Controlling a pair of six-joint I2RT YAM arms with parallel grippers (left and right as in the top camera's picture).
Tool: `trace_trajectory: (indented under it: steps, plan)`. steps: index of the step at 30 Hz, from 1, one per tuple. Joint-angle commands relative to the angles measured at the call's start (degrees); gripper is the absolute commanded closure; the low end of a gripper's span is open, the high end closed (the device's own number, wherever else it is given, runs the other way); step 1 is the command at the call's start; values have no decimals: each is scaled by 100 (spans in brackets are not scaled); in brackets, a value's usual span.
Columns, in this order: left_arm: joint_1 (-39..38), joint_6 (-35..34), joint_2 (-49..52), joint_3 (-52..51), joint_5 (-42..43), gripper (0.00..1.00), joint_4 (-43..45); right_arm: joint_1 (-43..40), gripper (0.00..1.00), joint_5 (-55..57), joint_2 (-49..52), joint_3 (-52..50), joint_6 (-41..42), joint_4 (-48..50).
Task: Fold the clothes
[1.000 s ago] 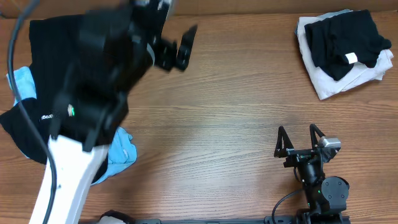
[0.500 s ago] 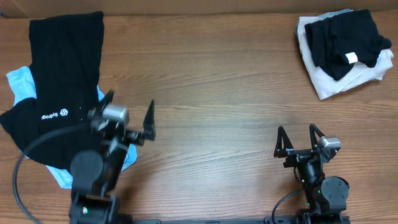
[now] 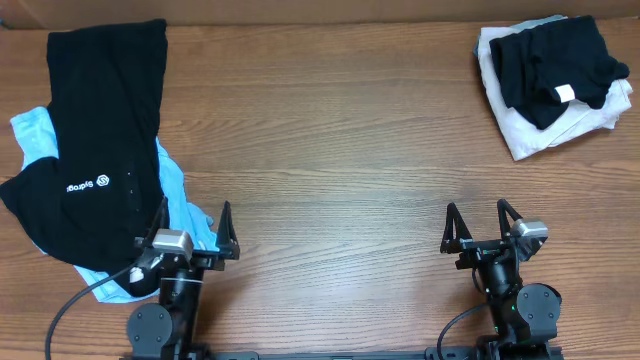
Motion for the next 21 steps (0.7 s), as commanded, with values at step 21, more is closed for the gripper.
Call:
trace_trajectory:
  steps: [21]
  plan:
    - [35,-4,-166,-293,-361,0,-920,26,0,-11,-61,-61,39,28]
